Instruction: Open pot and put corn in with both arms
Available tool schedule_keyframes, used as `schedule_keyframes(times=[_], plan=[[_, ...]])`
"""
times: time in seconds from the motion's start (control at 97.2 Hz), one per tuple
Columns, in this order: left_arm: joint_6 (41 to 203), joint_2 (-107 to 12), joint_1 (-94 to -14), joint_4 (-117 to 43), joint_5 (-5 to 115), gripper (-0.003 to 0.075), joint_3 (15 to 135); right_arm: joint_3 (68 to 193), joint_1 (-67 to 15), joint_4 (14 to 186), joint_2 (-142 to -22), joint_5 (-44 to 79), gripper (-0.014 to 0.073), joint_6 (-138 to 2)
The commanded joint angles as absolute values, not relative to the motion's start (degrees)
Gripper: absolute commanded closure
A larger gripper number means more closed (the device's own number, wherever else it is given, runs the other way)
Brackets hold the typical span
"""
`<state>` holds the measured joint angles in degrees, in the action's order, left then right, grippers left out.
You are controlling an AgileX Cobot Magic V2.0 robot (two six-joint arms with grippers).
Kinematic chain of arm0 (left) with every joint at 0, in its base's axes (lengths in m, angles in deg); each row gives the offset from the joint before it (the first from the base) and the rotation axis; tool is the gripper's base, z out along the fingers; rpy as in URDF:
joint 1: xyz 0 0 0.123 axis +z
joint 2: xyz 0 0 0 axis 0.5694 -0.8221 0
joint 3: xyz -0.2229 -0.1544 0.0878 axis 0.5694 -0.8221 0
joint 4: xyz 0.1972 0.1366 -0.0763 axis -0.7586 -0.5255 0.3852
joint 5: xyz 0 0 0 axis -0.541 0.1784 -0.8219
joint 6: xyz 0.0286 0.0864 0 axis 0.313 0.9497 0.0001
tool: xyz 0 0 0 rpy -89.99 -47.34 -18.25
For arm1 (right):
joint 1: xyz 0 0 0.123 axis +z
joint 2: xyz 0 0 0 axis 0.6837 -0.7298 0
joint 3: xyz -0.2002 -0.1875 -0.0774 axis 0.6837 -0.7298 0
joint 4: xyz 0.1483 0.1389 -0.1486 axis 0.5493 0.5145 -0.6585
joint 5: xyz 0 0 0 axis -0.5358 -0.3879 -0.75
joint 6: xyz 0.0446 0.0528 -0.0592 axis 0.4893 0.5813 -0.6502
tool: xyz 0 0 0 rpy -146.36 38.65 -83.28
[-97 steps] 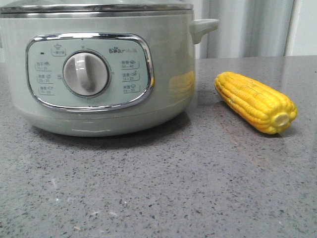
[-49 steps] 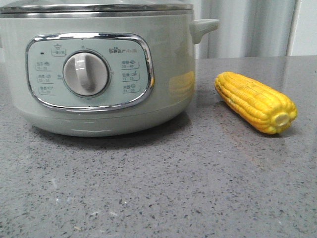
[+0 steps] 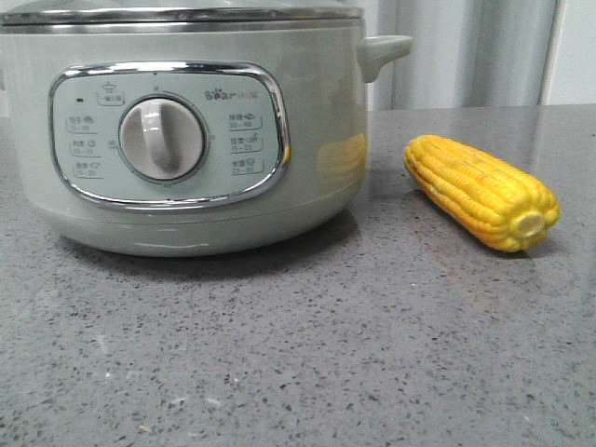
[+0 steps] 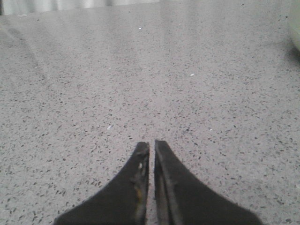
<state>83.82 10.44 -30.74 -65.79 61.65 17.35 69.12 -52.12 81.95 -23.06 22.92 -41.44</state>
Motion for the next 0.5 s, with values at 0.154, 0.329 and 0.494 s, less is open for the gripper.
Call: schedule_keyframes(times=[0.154,0.329,0.494], plan=[[83.91,12.31,-30.69,-65.84,55.99,0.0741,17.03,67.90,-52.42,81.77,-21.77,20.47,0.0659,-41.56],[83.91,12.31,-30.69,-65.84,53.88,0.0741,17.03,67.90,-52.42,81.77,-21.77,20.47,0.0659,-41.56],[83.91,12.31,-30.69,-65.84,53.78,0.0741,17.03,67.90,-52.42,81.77,-21.77,20.32,0.0659,-41.56]])
